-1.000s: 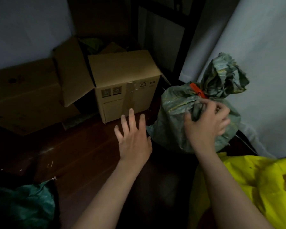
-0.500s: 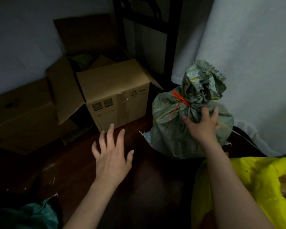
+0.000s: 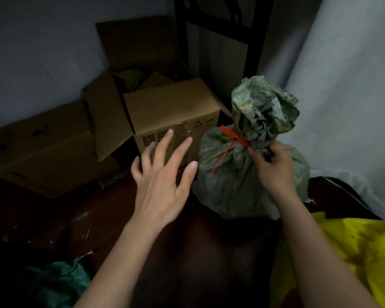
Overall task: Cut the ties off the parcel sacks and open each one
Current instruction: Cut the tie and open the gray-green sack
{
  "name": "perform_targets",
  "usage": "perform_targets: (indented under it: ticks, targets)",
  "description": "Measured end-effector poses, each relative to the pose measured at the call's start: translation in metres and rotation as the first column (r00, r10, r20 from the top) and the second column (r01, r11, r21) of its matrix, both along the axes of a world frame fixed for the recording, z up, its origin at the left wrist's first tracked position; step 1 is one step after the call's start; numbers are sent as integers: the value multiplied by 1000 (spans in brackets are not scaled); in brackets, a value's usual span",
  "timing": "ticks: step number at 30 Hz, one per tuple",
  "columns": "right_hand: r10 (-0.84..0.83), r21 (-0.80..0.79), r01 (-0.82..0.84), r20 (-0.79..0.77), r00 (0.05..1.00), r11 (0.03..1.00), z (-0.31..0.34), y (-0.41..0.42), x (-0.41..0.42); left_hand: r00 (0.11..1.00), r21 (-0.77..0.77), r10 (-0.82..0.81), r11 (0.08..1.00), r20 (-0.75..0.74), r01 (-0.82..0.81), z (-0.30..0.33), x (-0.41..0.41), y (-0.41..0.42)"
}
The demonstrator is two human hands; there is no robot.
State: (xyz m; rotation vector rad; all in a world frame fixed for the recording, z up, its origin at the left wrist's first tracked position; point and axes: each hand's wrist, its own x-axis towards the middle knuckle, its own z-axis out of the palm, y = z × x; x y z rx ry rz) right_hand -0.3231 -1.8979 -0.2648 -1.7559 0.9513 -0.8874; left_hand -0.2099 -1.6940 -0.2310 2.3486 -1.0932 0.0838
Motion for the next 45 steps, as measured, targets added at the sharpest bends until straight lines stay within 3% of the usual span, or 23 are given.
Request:
perform_targets:
  ticks: [5, 9, 14, 19, 23, 28, 35, 38, 40, 42, 44, 45]
  targets:
    - [192, 76, -200, 101, 976, 977, 1, 34, 24, 906, -302, -239, 944, -349, 132, 24, 3, 3]
    - [364, 114, -387, 180, 914, 915, -3, 69, 44, 826, -330, -285, 935, -486, 129, 31, 20, 21]
    - [511, 130, -539, 194, 837, 833, 1, 99, 57, 797, -322, -329, 930, -507, 179, 38, 43, 56]
    - [612, 178, -645, 207, 763, 743, 10, 123, 56, 633, -321, -399, 916, -663, 242, 33, 58, 92]
    - [678, 209, -711, 212, 704, 672, 10, 136, 52, 570, -279, -390, 920, -723, 276, 24, 64, 111]
    - [714, 240, -753, 242, 657, 612, 6, 152, 53, 609, -213, -311, 950, -729, 230, 19, 65, 123]
    - [736, 333, -799, 322, 595, 501, 5, 181, 64, 751, -216, -143, 976, -645, 0, 12, 68, 142]
    - [818, 368, -825, 231, 527, 428, 10, 185, 70, 788, -268, -95, 959, -609, -92, 10, 69, 150]
    - [853, 331, -821, 82, 516, 465, 15, 184, 78, 809, -271, -14, 946, -588, -181, 7, 72, 155]
    - [815, 248, -786, -22, 580, 566, 20, 184, 84, 807, -252, 72, 930, -586, -266, 3, 74, 163]
    - [789, 31, -791, -111, 605, 611, 21, 187, 89, 789, -237, 121, 917, -603, -321, -1, 76, 168]
    - [785, -102, -805, -182, 592, 584, 19, 190, 91, 780, -233, 125, 915, -613, -329, -3, 77, 169]
